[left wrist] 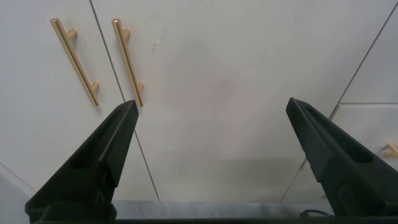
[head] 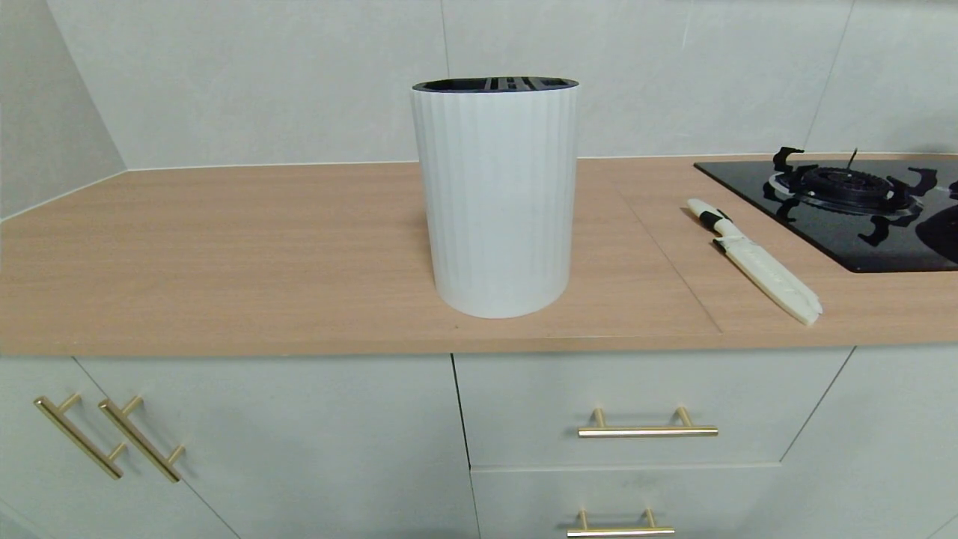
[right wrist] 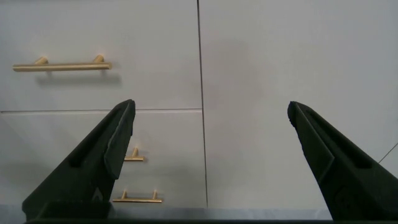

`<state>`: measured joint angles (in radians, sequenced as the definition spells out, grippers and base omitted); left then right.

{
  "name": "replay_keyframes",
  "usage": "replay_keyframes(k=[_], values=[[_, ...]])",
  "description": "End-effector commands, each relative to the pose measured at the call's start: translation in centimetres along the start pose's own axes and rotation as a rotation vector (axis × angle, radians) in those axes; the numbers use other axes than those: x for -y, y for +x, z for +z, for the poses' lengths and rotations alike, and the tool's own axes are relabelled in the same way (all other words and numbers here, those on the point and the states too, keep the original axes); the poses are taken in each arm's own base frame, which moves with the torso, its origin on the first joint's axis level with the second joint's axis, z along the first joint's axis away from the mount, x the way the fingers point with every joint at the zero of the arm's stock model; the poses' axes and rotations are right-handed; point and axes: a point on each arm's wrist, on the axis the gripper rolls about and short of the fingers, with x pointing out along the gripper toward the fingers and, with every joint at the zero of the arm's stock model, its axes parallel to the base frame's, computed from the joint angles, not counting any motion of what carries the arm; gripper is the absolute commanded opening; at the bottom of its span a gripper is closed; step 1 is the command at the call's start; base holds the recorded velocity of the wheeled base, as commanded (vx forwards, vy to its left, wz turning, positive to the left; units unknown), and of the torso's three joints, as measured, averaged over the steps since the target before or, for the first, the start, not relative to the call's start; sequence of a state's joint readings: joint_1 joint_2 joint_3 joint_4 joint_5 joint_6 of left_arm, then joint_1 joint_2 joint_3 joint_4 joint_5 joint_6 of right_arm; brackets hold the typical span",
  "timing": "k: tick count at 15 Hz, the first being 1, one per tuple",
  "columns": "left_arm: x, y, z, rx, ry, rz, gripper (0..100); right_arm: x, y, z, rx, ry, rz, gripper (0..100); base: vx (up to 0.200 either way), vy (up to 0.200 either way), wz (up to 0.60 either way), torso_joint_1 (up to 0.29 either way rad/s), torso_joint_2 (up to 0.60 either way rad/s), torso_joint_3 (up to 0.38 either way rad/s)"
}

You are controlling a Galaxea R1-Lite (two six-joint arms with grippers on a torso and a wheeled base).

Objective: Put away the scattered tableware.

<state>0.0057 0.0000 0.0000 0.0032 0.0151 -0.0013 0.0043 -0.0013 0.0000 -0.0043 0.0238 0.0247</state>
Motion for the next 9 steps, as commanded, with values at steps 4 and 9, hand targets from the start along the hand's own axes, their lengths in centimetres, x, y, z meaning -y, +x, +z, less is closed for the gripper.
replay_keyframes(k=[4,9], values=[[0.0,0.0,0.0,0.0,0.0,0.001,100,0.0,0.01,0.01,-0.001,0.0,0.003,100,0.0,0.0,0.0,0.039,-0.13,-0.084],[0.0,0.0,0.0,0.0,0.0,0.001,100,0.0,0.01,0.01,-0.001,0.0,0.001,100,0.0,0.0,0.0,0.161,-0.43,-0.273]])
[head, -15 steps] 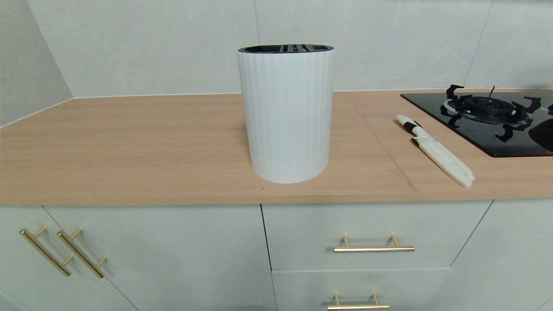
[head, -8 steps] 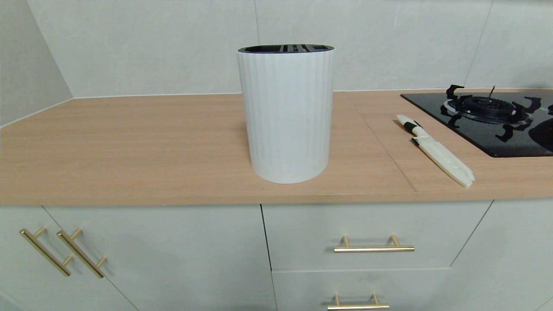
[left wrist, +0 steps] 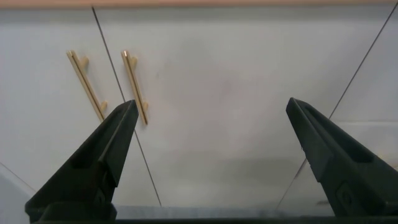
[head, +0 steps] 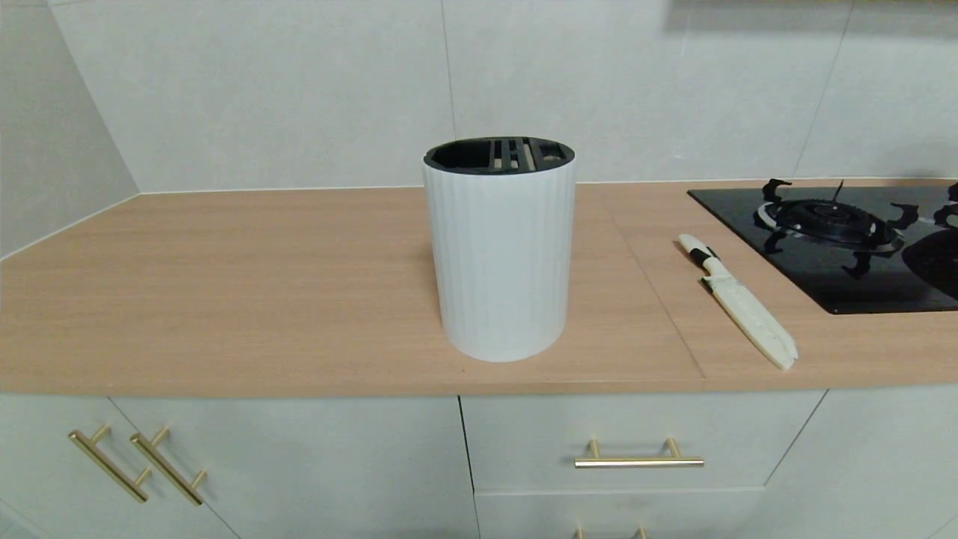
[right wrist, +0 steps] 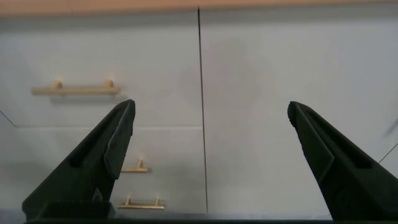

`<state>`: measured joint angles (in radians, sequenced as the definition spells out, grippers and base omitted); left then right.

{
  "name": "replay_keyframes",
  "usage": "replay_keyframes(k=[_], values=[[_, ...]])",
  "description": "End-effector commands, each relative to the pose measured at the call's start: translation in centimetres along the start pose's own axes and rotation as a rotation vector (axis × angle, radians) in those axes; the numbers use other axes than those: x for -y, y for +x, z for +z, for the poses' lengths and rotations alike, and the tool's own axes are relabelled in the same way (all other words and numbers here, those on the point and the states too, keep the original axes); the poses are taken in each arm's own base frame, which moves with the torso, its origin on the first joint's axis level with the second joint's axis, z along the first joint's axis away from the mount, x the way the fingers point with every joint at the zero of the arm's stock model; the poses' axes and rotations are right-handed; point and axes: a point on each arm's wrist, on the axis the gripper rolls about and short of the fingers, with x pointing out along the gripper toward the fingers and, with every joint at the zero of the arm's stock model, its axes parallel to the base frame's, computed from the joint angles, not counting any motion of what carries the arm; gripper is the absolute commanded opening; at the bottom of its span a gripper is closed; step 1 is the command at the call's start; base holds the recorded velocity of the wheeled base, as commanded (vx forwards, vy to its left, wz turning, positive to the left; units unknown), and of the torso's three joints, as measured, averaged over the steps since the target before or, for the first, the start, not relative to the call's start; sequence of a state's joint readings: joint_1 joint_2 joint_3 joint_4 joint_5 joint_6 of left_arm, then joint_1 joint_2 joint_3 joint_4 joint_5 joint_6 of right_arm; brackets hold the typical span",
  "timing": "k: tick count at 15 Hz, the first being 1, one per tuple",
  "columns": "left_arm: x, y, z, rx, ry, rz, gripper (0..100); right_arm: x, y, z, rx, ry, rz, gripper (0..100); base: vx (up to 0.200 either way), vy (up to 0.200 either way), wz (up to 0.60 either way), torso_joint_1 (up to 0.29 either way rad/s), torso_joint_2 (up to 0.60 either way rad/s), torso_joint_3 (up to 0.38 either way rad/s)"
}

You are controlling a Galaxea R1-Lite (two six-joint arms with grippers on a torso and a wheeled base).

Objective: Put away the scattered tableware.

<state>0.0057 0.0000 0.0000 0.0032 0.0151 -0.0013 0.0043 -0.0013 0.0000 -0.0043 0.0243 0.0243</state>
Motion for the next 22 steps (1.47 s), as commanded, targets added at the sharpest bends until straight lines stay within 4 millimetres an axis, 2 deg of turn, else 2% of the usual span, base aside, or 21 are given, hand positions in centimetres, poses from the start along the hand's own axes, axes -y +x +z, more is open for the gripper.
replay_keyframes(k=[1,22], values=[[0.0,0.0,0.0,0.0,0.0,0.001,100,0.0,0.01,0.01,-0.001,0.0,0.001,100,0.0,0.0,0.0,0.188,-0.48,-0.3],[0.0,0.0,0.0,0.0,0.0,0.001,100,0.0,0.01,0.01,-0.001,0.0,0.002,100,0.0,0.0,0.0,0.239,-0.53,-0.297]])
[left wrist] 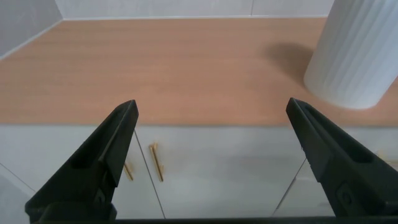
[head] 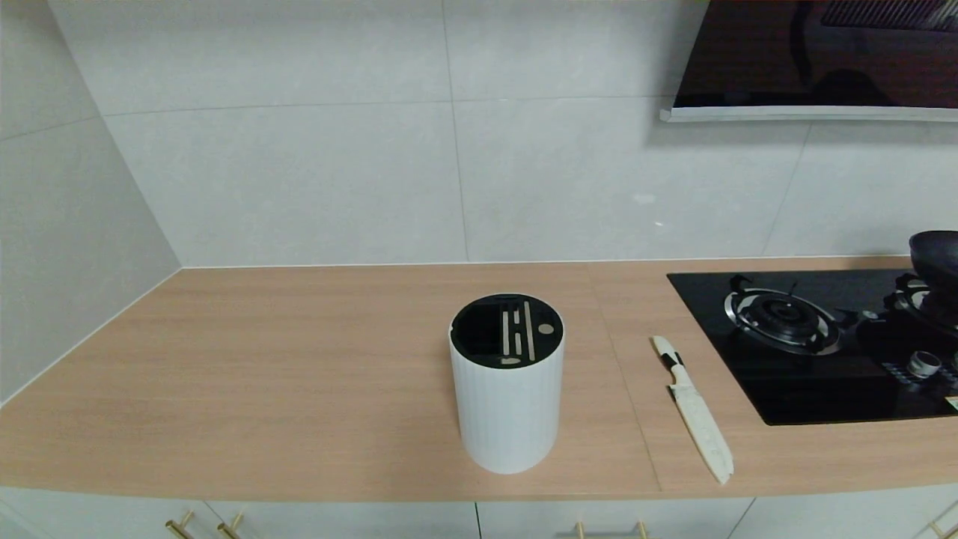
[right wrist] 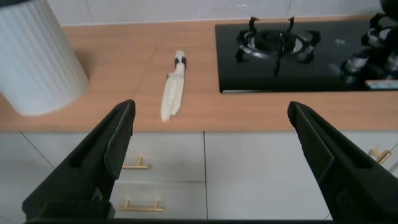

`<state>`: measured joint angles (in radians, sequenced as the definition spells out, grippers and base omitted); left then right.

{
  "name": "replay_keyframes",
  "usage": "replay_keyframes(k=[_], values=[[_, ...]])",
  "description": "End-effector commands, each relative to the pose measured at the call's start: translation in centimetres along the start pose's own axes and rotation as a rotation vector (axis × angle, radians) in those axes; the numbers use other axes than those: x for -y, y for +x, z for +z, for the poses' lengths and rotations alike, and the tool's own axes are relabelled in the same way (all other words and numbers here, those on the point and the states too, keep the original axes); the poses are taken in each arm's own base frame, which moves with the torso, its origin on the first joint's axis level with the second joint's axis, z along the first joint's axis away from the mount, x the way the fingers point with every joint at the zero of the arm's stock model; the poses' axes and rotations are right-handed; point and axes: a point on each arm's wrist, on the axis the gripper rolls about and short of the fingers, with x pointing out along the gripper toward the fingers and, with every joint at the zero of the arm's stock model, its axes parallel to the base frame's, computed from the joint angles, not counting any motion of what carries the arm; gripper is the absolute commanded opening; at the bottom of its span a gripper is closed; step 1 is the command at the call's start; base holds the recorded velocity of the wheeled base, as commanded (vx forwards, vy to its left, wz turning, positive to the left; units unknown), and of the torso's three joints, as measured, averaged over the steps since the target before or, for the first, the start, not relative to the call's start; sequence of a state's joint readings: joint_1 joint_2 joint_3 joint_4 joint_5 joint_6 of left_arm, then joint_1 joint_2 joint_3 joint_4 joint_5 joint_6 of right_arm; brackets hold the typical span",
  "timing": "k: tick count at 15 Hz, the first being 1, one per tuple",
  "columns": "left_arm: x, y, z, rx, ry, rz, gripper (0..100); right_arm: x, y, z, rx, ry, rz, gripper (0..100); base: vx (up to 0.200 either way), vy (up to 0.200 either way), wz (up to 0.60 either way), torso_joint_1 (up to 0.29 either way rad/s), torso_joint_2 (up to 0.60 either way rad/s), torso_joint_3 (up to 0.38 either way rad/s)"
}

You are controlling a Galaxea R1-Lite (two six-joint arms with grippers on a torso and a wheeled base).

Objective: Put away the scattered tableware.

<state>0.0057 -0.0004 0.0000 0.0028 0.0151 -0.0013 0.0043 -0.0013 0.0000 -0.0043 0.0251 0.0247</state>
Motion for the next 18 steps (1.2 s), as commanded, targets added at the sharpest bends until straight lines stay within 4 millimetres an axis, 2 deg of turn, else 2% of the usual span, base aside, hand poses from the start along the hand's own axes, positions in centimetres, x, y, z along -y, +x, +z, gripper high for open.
replay_keyframes(k=[1,5,15,16,18], values=[[0.0,0.0,0.0,-0.001,0.0,0.002,100,0.0,0.0,0.0,-0.001,0.0,0.001,100,0.0,0.0,0.0,0.217,-0.43,-0.232],[0.0,0.0,0.0,-0.001,0.0,0.001,100,0.0,0.0,0.0,-0.001,0.0,0.001,100,0.0,0.0,0.0,0.157,-0.32,-0.172],[0.0,0.0,0.0,-0.001,0.0,0.001,100,0.0,0.0,0.0,-0.001,-0.009,-0.003,100,0.0,0.0,0.0,0.002,-0.01,-0.004],[0.0,0.0,0.0,-0.001,0.0,0.001,100,0.0,-0.1,0.6,0.028,-0.012,-0.003,100,0.0,0.0,0.0,0.0,0.0,0.0],[0.0,0.0,0.0,-0.001,0.0,0.001,100,-0.1,-1.3,4.8,0.151,0.049,0.023,100,0.0,0.0,0.0,0.0,0.0,0.0]])
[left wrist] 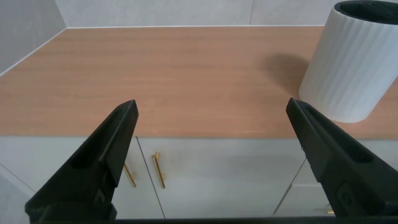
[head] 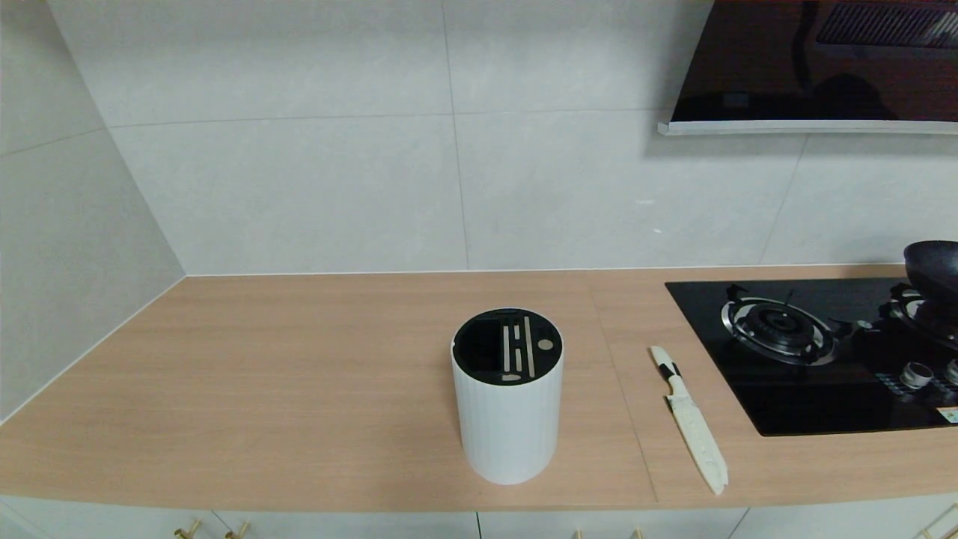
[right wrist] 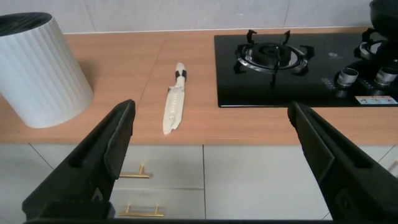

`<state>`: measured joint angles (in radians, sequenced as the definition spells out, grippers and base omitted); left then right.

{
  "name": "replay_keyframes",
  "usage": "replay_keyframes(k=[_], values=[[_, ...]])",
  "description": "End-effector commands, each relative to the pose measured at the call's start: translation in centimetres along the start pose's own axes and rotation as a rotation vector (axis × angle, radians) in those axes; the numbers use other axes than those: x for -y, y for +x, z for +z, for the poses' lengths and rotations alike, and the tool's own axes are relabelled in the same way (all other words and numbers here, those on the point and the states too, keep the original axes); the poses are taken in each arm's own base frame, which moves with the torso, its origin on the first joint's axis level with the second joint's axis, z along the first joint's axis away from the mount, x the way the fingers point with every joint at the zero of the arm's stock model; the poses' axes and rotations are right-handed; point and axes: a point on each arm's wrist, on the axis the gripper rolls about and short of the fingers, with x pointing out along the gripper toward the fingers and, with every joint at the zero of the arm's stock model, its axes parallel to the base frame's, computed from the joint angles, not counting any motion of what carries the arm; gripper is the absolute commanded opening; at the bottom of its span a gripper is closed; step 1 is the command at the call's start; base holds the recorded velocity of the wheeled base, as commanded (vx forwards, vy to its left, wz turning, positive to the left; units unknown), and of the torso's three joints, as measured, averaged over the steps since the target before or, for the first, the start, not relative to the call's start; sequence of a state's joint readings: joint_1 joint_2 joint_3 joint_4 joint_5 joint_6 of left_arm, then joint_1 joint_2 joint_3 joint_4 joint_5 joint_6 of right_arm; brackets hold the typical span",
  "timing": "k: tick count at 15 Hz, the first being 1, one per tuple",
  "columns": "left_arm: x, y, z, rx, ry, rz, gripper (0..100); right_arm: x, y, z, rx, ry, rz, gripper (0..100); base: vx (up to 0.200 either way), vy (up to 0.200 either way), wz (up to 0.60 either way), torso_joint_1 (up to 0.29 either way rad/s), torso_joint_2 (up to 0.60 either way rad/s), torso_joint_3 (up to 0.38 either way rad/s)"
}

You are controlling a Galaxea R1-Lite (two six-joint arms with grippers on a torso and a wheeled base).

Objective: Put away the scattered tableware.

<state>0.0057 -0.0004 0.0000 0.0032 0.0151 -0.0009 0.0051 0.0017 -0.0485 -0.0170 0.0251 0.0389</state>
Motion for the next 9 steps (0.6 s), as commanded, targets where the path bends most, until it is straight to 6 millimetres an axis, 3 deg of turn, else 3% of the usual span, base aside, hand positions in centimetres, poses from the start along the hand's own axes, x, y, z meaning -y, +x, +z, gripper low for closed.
replay_keyframes(k=[1,5,9], values=[[0.0,0.0,0.0,0.0,0.001,0.001,100,-0.2,-0.6,3.9,0.065,0.032,0.033,100,0.0,0.0,0.0,0.0,0.0,0.0],[0.0,0.0,0.0,0.0,-0.001,0.001,100,-0.5,3.2,5.6,-0.211,0.046,0.186,100,0.0,0.0,0.0,0.0,0.0,0.0],[0.0,0.0,0.0,0.0,0.001,0.001,100,-1.2,9.7,7.4,-0.486,0.054,0.28,100,0.0,0.0,0.0,0.0,0.0,0.0]])
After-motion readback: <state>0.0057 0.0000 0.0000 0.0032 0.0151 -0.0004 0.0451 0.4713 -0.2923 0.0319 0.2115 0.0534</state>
